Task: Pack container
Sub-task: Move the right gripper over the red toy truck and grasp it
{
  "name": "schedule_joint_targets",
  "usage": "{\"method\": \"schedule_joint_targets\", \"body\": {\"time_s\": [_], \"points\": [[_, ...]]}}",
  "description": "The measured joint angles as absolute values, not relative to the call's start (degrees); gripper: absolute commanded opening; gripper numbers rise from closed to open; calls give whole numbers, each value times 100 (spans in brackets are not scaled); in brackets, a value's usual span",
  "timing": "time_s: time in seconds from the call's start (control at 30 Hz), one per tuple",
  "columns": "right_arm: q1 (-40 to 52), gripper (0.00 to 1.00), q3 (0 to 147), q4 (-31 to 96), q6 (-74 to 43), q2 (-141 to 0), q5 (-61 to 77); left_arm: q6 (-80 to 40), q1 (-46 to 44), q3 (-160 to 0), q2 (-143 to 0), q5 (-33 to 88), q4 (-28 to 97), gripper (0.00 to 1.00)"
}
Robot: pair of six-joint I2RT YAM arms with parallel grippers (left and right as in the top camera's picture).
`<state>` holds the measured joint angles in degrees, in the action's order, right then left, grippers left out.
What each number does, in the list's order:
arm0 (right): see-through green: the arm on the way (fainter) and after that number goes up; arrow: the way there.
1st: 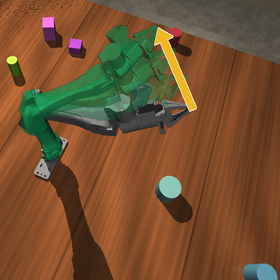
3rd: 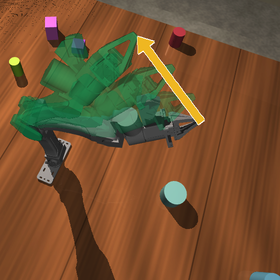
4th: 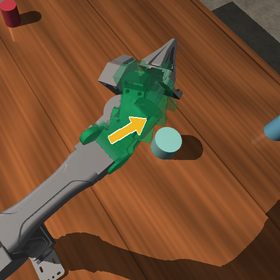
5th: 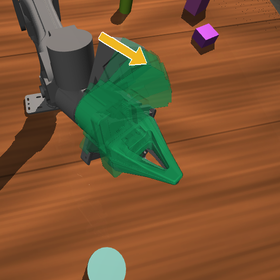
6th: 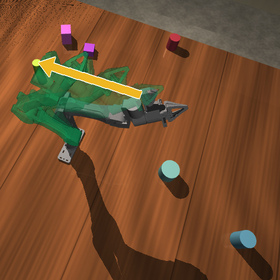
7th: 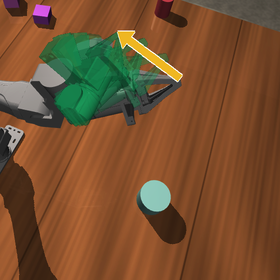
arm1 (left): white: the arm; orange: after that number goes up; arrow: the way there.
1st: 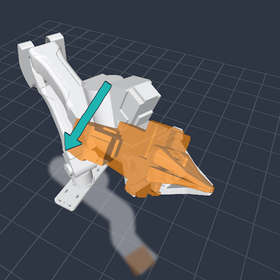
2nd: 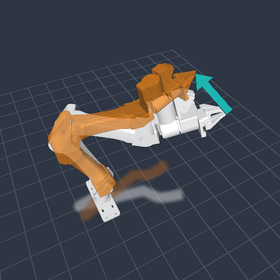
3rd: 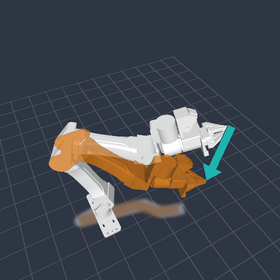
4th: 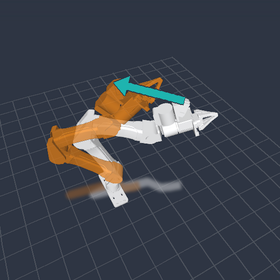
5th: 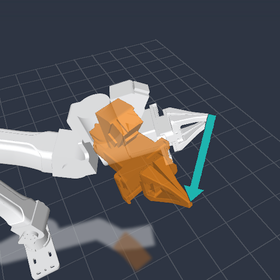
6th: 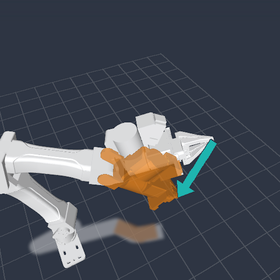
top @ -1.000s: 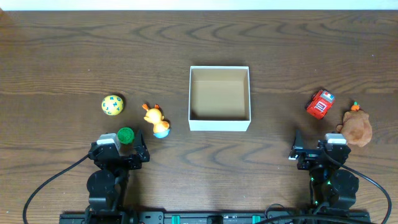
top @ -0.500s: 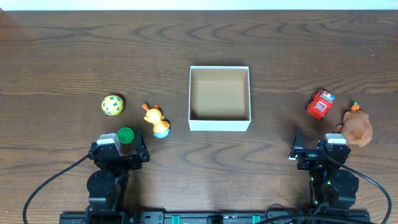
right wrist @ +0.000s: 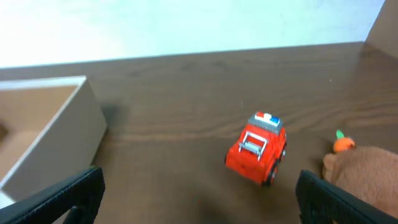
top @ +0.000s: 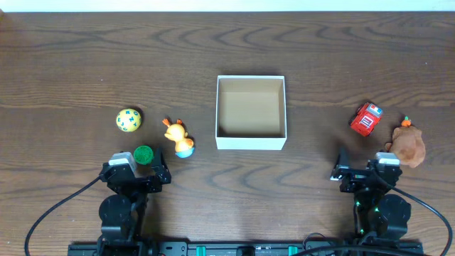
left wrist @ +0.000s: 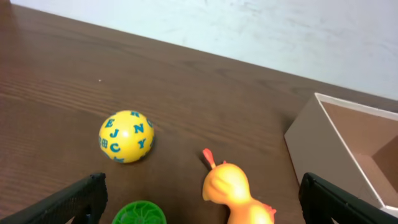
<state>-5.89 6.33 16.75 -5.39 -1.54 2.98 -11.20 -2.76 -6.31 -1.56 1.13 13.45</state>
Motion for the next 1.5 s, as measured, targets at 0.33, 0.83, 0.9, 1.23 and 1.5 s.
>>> {"method": "schedule_joint_targets", "body": {"time_s": [0.33, 0.83, 0.9, 1.23, 1.5], "points": [[-589, 99, 1505, 1144, -716, -2121, 294, -1225, -276, -1833, -2224, 113, 1448, 98], [-777, 99, 6667, 4101, -628, -7450, 255, -1225, -276, -5603, -6348, 113, 4410, 98], [-875, 99, 7325, 4661, -626, -8053, 255, -1225, -276, -5826, -6541, 115, 4567, 98], [-1015, 99, 8095, 5288, -1052, -9260, -250, -1225, -276, -5907, -6639, 115, 4899, 98], [-1048, 99, 8095, 5328, -1518, -10180, -617, -1225, -276, -5907, -6639, 113, 4908, 98]]}}
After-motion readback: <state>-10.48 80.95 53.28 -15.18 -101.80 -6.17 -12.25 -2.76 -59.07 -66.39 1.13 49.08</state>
